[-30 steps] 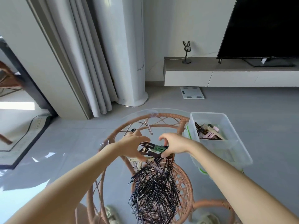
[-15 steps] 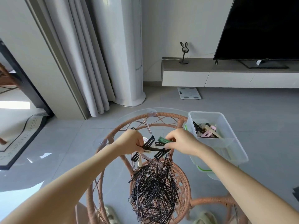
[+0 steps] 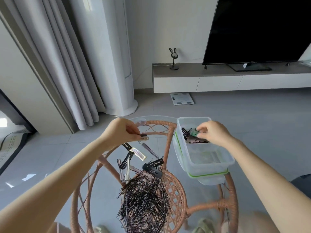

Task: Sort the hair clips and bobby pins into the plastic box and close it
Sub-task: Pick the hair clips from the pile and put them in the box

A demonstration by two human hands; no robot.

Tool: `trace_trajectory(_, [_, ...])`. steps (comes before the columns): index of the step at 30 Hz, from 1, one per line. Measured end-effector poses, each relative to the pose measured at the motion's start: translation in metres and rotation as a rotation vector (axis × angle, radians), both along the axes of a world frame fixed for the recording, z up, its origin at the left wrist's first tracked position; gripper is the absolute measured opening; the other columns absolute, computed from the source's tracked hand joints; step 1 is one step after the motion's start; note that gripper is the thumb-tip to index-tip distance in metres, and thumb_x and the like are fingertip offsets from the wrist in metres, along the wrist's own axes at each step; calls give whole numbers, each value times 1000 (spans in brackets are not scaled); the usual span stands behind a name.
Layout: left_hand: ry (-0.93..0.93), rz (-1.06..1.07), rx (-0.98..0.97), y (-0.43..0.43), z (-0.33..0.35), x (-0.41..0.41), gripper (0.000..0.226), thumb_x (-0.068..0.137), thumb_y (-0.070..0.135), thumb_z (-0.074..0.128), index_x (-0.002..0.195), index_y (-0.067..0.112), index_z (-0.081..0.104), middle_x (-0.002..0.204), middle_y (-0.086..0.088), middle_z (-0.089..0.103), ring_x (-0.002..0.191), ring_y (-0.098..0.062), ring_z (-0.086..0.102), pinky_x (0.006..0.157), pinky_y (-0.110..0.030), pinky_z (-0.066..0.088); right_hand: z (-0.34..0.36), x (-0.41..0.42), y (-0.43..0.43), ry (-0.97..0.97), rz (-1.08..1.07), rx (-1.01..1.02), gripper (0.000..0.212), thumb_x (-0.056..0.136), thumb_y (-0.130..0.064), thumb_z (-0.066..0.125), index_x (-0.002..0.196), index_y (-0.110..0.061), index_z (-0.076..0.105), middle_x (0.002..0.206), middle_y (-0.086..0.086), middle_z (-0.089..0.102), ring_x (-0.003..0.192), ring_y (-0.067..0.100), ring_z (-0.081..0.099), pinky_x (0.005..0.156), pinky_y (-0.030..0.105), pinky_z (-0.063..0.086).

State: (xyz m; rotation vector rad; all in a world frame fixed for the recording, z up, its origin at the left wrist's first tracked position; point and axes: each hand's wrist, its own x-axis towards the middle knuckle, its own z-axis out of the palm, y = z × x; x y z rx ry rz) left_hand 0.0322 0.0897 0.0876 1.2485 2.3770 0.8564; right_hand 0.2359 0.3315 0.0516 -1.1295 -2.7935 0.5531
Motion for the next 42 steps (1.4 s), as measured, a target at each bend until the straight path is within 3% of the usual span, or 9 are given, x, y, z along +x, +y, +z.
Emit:
trace_trajectory(6, [-56,-11,132,57,18,30,13,69,14,78,80,13,72,74,-3,71,60,-9,60,62,-18,50,-4,9,3,280,-106,53,21,86,-16,56,103,-14,67,101,3,71,94,22,62,76,27,43])
trace_trajectory(10, [-39,-93,162,118,9,64,16,70,17,77,83,9,72,73,0,66,57,-3,55,50,-3,41,-12,24,1,368,-187,92,20,86,-10,53,97,-10,70,98,10,72,90,30,63,73,30,44])
trace_trajectory(16, [-2,-229,-17,165,-10,93,29,87,20,60,112,8,66,117,-6,68,108,-20,63,96,-27,47,-24,34,-3,355,-152,123,23,84,-2,52,98,-9,70,100,12,70,95,33,61,73,31,43])
trace_trajectory(23, [109,-120,-101,91,-13,27,26,91,18,51,113,15,66,124,-2,64,112,-21,61,98,-33,47,-1,18,-51,454,22,47,18,83,-15,62,99,-12,68,96,3,68,86,18,60,75,23,45])
trace_trajectory(27, [352,-49,-363,18,-38,-19,30,92,23,50,120,26,60,139,1,50,123,-26,48,104,-38,39,-8,-14,-106,277,270,33,37,84,-35,61,115,-16,60,115,0,64,104,17,57,90,23,41])
trace_trajectory(31, [320,-55,-431,-12,-61,-34,46,88,45,53,131,29,50,150,2,35,135,-23,35,108,-36,31,-16,-50,-144,20,225,400,49,80,-53,56,104,-11,61,109,7,65,105,27,53,102,44,31])
trace_trajectory(34, [254,-112,-469,-10,-72,-34,80,69,77,49,138,40,35,147,2,38,139,-20,28,112,-38,24,-29,-77,-153,-67,203,285,65,77,-66,48,106,-9,54,109,9,62,103,28,54,98,44,34])
trace_trajectory(38, [248,-235,-603,-14,-71,-35,82,74,55,65,143,32,29,152,0,23,138,-25,19,114,-40,19,-49,-107,-158,-200,227,39,91,65,-76,52,124,-9,40,124,14,52,114,31,46,93,41,38])
trace_trajectory(42, [295,-265,-612,-33,-75,-42,82,71,51,69,142,33,31,144,-1,31,130,-24,29,109,-35,27,-57,-129,-179,-173,287,-7,99,60,-66,67,135,-11,32,133,16,42,122,33,35,100,45,35])
